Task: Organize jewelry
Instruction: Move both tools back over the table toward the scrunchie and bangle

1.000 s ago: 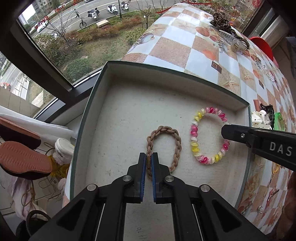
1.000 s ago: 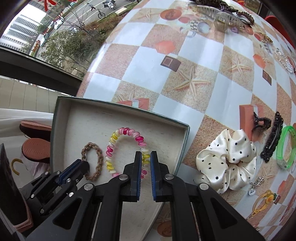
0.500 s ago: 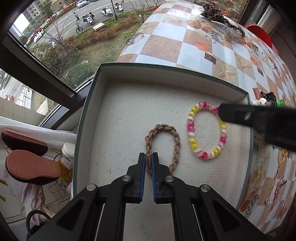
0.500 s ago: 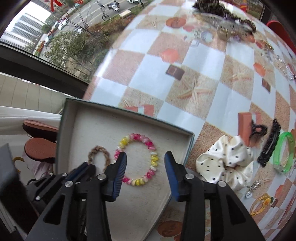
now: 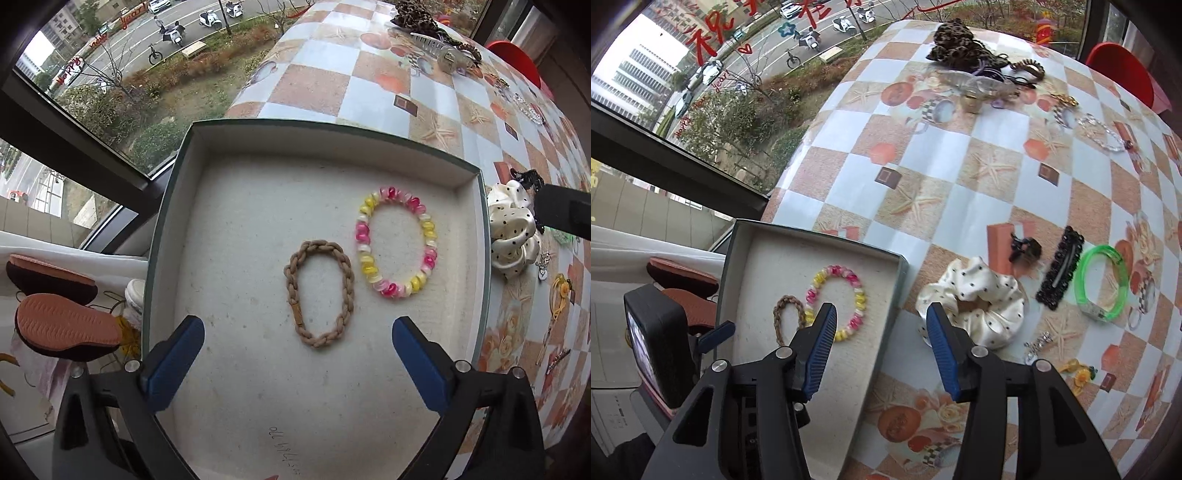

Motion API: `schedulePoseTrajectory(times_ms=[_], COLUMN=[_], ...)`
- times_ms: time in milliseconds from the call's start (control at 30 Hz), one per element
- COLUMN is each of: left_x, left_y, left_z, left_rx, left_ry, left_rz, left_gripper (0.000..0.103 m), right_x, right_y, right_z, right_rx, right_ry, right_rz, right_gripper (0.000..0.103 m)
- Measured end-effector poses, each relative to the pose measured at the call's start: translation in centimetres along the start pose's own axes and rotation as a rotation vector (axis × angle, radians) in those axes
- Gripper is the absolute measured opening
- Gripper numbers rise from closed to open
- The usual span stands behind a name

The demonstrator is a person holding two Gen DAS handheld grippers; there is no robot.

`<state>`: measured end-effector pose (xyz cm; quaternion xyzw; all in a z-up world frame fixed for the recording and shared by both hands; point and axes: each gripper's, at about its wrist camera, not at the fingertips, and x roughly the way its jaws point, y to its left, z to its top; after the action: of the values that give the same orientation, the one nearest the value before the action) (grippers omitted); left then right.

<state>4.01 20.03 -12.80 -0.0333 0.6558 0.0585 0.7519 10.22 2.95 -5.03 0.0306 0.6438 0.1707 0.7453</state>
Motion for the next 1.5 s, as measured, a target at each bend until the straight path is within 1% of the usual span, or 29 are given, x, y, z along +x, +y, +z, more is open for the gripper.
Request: schedulePoseTrajectory(times_ms=[67, 167, 200, 233, 333, 400, 533, 867, 1000, 1100, 1167, 1200, 1267, 1367, 1500], left_x=[-0.3, -0.9, -1.1, -1.3, -1.8, -1.9, -2.2, -4.0, -4.5, -4.8, -5.0, -5.2, -5.5, -6.0, -6.2], left_y=[-0.1, -0.1, -0.1, -0.1, -0.4, -0.5, -0.3, -2.4, -3.6, -4.6, -5.5, -6.1, -7.1, -8.7, -11.0], left_z=[0.1, -0.2, -0.3, -0.2, -0.1, 0.0, 0.0, 0.2, 0.7, 1.1, 1.3, 1.4, 1.6, 2.3, 3.4], left_rx=[-0.007, -0.021, -0.026, -0.029, -0.029, -0.022, -0.019, 0.024, 0.040, 0.058, 0.086, 0.099, 0.119, 0.146, 0.198], left_ry=[0.001, 0.002, 0.005, 0.007, 0.003, 0.004, 0.016, 0.007, -0.005, -0.012, -0.010, -0.014, -0.026, -0.043, -0.063], left_rz=[0.002, 0.005, 0.012, 0.024, 0.078, 0.100, 0.097, 0.085, 0.088, 0.082, 0.059, 0.053, 0.037, 0.020, 0.015], left_gripper=[0.103, 0.103, 0.103, 0.103, 0.103, 0.103, 0.103, 0.103, 0.103, 0.103, 0.103, 0.103, 0.103, 0.103, 0.103], right_x=[-0.1, -0.5, -0.6, -0.6, -0.9, -1.2, -2.0, -3.7, -4.7, -5.6, -6.0, -6.0, -5.8, -5.5, -5.3], right_y=[-0.7, -1.9, -2.3, -2.7, -4.0, -5.0, -6.8, -11.7, -13.4, -14.8, -15.7, -16.2, -17.1, -18.7, -20.3], right_z=[-0.4, -0.9, -1.0, -1.1, -1.6, -1.9, -2.5, -4.0, -4.4, -4.9, -5.3, -5.5, -5.8, -6.4, -7.0], right_rx=[0.012, 0.035, 0.044, 0.052, 0.074, 0.095, 0.130, 0.237, 0.278, 0.309, 0.325, 0.335, 0.353, 0.375, 0.401], right_ry=[0.002, 0.004, 0.007, 0.009, 0.016, 0.016, 0.004, -0.026, -0.064, -0.110, -0.129, -0.123, -0.081, -0.036, -0.016], right_rz=[-0.002, -0.004, -0.005, -0.005, -0.011, -0.013, -0.009, 0.025, 0.031, 0.036, 0.034, 0.037, 0.043, 0.019, -0.013], right_gripper=[0.061, 0.071, 0.077, 0.079, 0.080, 0.086, 0.087, 0.089, 0.089, 0.089, 0.089, 0.089, 0.089, 0.089, 0.089])
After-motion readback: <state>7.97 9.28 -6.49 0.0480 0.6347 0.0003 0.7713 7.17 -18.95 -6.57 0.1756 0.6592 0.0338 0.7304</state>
